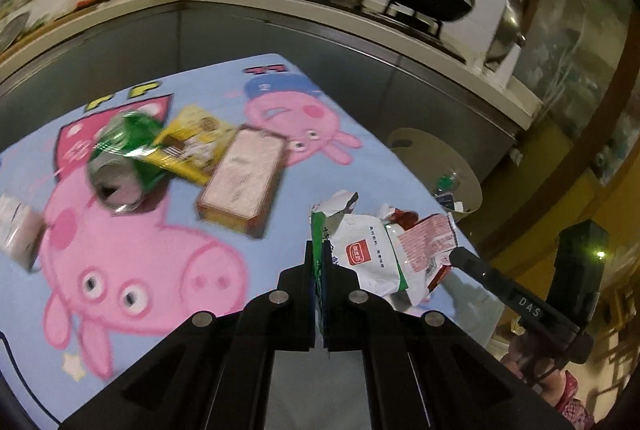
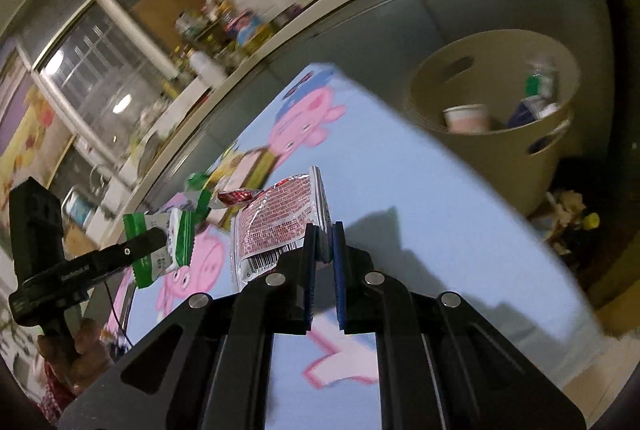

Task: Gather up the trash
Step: 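Carry the wrapper and packet over the beige bin with both tools, then open both tools to drop the items into the bin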

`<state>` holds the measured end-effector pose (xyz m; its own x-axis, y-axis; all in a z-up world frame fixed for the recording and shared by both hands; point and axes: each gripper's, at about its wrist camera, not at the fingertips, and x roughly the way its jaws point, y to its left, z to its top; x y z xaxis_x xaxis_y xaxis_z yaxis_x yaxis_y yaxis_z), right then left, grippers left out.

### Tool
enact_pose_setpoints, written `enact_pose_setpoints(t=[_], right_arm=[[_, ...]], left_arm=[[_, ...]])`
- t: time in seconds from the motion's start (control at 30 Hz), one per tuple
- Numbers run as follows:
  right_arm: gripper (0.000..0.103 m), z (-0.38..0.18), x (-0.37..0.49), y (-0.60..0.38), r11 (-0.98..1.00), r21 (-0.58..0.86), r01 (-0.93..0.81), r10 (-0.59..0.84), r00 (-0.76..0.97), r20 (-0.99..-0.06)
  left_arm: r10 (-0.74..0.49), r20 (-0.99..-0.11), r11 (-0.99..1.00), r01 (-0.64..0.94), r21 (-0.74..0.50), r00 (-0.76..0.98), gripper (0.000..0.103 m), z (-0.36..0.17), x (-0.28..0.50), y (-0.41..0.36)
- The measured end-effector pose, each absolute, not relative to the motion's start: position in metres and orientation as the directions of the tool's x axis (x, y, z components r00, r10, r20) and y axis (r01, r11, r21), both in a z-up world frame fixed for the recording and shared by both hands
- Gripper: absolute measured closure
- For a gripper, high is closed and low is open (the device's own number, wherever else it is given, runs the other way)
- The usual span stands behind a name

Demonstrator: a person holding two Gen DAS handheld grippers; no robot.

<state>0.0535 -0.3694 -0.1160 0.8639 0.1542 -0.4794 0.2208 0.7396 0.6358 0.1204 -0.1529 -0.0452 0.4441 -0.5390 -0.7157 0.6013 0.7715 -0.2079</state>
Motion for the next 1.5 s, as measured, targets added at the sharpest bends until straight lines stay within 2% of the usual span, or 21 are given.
enact_pose_setpoints(t=[0.53,0.8,1.33,1.43,1.5], right_arm=[[0.095,-0.135,0.037,-0.474,0.637,0.687,0.351,0.009,0.887,-0.462],[0.095,-0.148,0.051,-0.523,0.582,0.68,0.445,-0.059,0.858,-0.511],[0.094,-0.154,0.086,-0.55,0.563,0.654,0.506,-0.089,0.824,-0.56],[0.084,-0.156,0.093,-0.549,0.565,0.648,0.511,-0.068,0.811,-0.58],[0.058,-0.158,0.092,-0.549,0.556,0.653,0.514,-0.07,0.812,-0.579]], left_arm=[[-0.524,-0.764,0.677,0.729,-0.104,0.377,0.101,-0.054,0.137,-0.312],[-0.482,-0.792,0.657,0.753,-0.044,0.375,0.101,-0.072,0.156,-0.377],[-0.399,-0.834,0.677,0.736,0.014,0.382,0.099,-0.109,0.181,-0.424],[-0.381,-0.838,0.69,0.724,0.024,0.391,0.082,-0.111,0.184,-0.428],[-0.38,-0.835,0.693,0.72,0.028,0.398,0.076,-0.111,0.184,-0.428]])
